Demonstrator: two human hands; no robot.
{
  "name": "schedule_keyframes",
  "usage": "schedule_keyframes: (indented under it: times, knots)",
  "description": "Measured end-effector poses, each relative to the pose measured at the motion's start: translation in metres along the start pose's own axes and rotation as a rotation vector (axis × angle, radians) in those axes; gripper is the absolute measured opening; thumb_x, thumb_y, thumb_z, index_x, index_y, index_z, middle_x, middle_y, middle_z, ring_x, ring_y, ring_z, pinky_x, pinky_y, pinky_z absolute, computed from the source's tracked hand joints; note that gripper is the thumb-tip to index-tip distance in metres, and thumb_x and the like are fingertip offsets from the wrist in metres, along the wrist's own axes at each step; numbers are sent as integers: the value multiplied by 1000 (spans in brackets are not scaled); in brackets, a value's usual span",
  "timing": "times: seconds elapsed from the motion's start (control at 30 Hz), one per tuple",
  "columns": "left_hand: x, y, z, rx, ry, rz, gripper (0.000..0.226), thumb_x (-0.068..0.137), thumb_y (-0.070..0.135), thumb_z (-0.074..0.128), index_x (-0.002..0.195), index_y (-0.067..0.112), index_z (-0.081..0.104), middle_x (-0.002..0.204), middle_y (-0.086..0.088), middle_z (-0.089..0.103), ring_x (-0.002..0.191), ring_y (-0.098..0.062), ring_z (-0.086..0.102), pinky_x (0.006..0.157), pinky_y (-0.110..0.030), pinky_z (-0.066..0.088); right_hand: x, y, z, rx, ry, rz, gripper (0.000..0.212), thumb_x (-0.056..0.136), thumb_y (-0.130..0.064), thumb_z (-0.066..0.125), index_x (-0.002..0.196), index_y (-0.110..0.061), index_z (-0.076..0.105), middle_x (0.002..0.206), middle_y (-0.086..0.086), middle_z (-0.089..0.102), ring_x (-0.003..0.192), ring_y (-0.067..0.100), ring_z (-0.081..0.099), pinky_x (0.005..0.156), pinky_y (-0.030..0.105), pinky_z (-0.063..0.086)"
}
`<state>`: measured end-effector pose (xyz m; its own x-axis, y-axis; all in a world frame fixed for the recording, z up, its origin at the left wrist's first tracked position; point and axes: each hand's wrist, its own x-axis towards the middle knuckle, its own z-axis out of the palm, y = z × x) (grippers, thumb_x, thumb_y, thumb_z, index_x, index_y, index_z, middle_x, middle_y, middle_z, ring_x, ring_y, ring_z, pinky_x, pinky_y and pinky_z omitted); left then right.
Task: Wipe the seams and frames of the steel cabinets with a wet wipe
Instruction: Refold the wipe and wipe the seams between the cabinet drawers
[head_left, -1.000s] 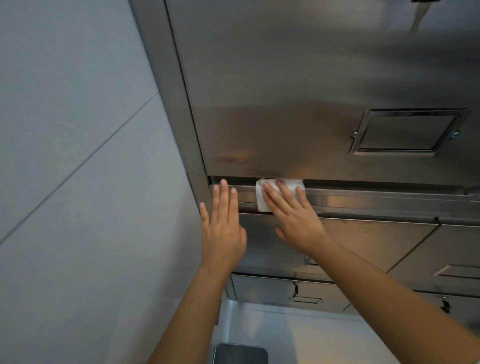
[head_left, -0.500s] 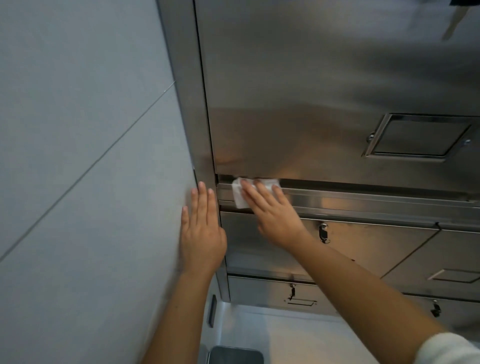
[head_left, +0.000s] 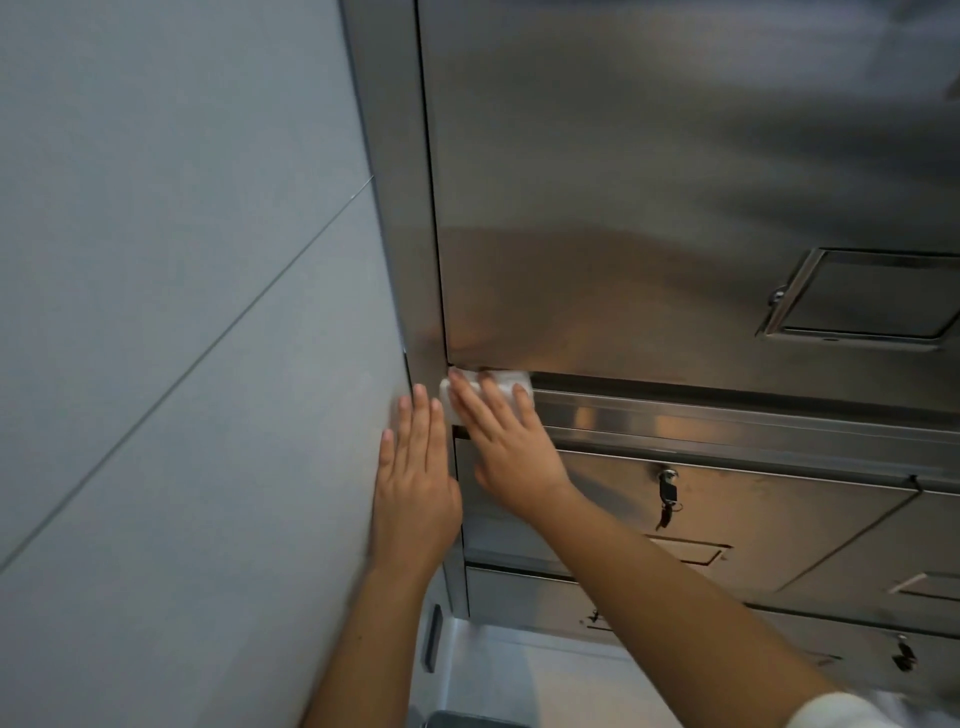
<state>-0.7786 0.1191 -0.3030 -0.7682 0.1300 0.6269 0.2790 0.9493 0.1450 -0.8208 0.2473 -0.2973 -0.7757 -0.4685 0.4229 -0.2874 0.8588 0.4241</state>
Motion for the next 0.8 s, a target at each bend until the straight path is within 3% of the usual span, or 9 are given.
schedule_keyframes:
  times: [0.1,0.27,0.4,0.5,0.6,0.7,0.8]
  knots:
    - [0,0,-1,8,-14,4,70,72,9,27,142,1,22,150,-18,23,144,-20,-5,113,-37,5,-19,29,6,-6,43,-51,98,58,-33,76,143,-10,33,153,5,25,135,26,30,106,44,20]
    - [0,0,-2,2,-34,-21,70,73,11,27,142,1,21,151,-20,23,143,-22,-2,114,-36,3,-59,62,15,7,29,13,92,69,-32,71,144,-9,24,153,9,16,137,31,20,109,49,12]
    - [1,2,-1,-18,-29,-23,70,73,12,29,141,1,23,149,-21,26,143,-23,3,114,-36,2,-41,36,5,35,-13,89,93,67,-41,71,143,-9,28,152,9,20,136,33,21,107,55,21]
    - [2,2,0,-81,-4,-36,67,73,10,31,139,-2,28,147,-22,29,144,-16,-5,114,-35,3,-14,5,-3,71,-20,74,91,64,-47,72,140,-11,39,151,7,31,135,31,29,105,52,31]
    - [3,2,-3,-119,-3,-39,65,74,10,31,138,-4,31,146,-22,31,144,-17,-1,114,-33,3,-6,0,-6,36,-47,49,88,66,-48,68,141,-13,40,152,5,29,136,27,33,107,48,31]
    - [2,4,-3,-131,-12,-63,65,74,11,31,137,-6,35,146,-23,31,139,-27,16,114,-32,4,-29,30,-1,-22,-32,24,89,63,-44,72,139,-9,42,149,10,34,134,29,32,106,49,30]
    - [1,12,-1,-144,-22,-137,66,75,14,32,139,-5,34,150,-18,23,139,-29,16,114,-41,7,-69,75,10,-44,12,46,92,62,-34,73,141,-6,35,149,15,29,134,34,25,107,52,20]
